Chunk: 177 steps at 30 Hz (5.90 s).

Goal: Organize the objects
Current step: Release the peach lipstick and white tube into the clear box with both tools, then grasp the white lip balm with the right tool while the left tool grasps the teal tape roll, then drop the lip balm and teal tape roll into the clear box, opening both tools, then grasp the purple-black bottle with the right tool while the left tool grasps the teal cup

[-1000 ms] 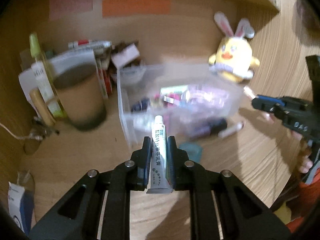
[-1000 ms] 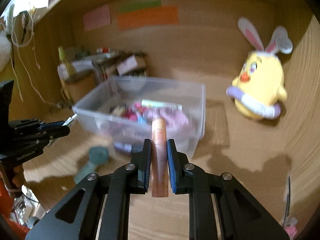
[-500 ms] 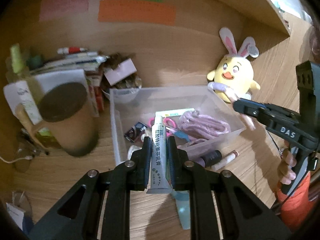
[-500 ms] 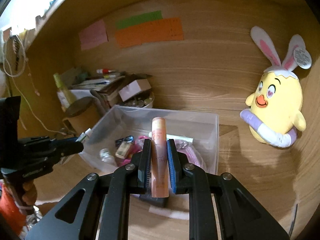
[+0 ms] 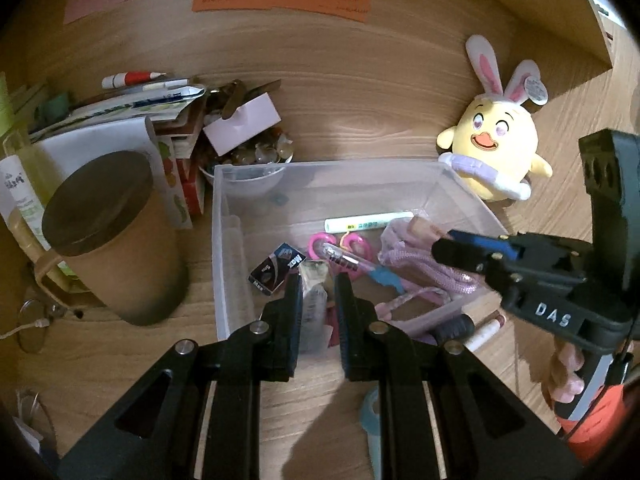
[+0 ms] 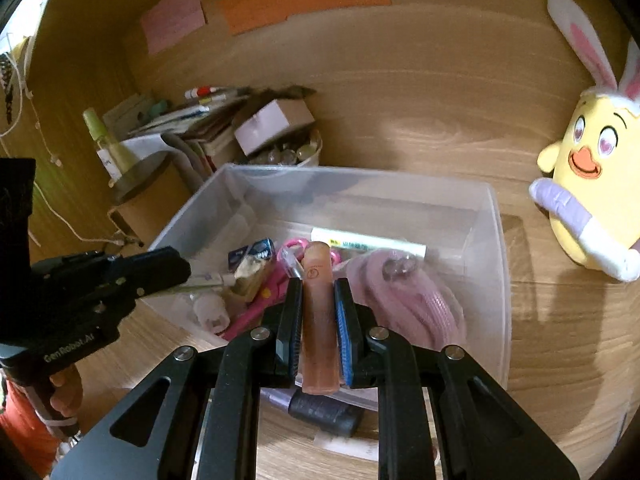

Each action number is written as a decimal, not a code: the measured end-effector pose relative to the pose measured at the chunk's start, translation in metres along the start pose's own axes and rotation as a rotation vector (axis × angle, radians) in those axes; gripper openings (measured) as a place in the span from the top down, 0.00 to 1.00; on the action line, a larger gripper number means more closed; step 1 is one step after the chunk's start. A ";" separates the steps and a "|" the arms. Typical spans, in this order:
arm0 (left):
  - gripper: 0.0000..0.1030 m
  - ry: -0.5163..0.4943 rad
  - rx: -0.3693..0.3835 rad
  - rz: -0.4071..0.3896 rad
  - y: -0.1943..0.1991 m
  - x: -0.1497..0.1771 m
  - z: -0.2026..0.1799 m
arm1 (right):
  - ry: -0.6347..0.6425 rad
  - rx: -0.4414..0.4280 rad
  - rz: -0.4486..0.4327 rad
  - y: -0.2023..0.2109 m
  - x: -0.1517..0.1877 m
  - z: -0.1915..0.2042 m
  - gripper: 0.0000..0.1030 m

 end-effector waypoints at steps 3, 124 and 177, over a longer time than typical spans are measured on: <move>0.85 -0.005 0.004 -0.008 0.002 -0.003 -0.002 | 0.014 0.017 0.011 -0.002 0.003 0.001 0.86; 0.22 -0.044 -0.076 -0.096 0.039 0.003 -0.001 | 0.182 0.119 -0.083 0.042 0.018 0.010 0.51; 0.83 -0.165 0.097 0.152 0.015 0.117 -0.068 | 0.296 0.007 0.207 0.005 0.105 0.024 0.73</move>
Point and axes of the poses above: each gripper's, at about its wrist camera, not at the fingertips, and y roughly against the way its jaws point, z to its left, x to its underside, the point moved 10 cm from there along -y, roughly the way its jaws point, and after that the axes turned 9 degrees about -y, right-handed, at the moved point
